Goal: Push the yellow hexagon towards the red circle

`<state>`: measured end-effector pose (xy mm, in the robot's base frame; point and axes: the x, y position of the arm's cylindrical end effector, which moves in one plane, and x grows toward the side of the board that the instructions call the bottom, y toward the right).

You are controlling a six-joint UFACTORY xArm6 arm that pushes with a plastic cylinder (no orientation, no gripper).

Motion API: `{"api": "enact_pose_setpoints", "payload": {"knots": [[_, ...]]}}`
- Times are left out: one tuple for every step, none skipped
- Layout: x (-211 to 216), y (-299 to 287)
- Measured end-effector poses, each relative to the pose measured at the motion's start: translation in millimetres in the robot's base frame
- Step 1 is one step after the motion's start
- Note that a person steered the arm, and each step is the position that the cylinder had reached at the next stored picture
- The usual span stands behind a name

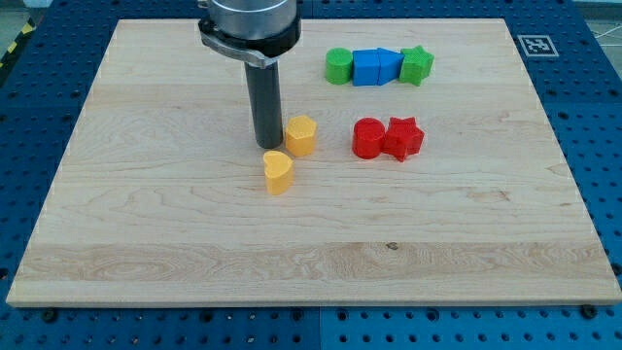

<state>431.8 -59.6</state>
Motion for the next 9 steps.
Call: {"api": "enact_pose_setpoints", "payload": {"knots": [[-3.1, -1.4], [-3.1, 0.0], [-4.5, 10.3], [-4.5, 19.1], [-4.5, 30.0], [-4.5, 39.3], [-4.5, 46.8], [-4.5, 48.2], [-4.5, 48.2]]}}
